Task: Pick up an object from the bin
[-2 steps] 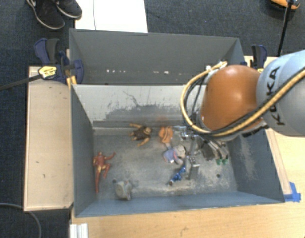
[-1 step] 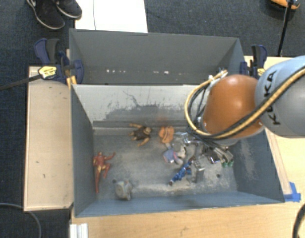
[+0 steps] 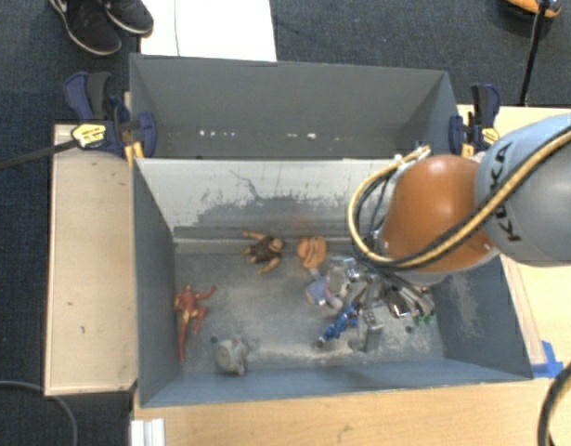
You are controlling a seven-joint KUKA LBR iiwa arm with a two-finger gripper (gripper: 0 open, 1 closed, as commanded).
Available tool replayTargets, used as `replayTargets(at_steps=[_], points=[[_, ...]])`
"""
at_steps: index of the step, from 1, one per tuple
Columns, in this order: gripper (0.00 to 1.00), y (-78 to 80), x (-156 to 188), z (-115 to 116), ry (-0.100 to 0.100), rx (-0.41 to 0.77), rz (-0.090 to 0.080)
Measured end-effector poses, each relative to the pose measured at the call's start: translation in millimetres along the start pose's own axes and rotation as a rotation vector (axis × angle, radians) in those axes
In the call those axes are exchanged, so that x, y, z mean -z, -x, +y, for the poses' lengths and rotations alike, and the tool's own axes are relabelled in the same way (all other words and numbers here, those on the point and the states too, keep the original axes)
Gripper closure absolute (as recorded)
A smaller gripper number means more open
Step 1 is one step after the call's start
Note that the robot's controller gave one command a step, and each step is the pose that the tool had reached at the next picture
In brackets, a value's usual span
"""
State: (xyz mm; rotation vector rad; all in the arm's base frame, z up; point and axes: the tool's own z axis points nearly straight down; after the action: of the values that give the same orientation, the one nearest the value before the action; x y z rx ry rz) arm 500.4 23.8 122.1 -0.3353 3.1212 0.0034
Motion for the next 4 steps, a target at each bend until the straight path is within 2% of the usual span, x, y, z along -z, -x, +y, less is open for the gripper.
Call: replayTargets(at_steps=[1, 2, 3, 4], points=[[0.00, -8.1, -23, -10, -0.002, 0.314, -0.001], [1.00, 0.6, -36, -8, 0.001, 0.385, -0.003], [1.00, 0.6, -36, -8, 0.001, 0.384, -0.003], [1.00, 0.7, 5, -7, 0.004, 0.381, 0.005]])
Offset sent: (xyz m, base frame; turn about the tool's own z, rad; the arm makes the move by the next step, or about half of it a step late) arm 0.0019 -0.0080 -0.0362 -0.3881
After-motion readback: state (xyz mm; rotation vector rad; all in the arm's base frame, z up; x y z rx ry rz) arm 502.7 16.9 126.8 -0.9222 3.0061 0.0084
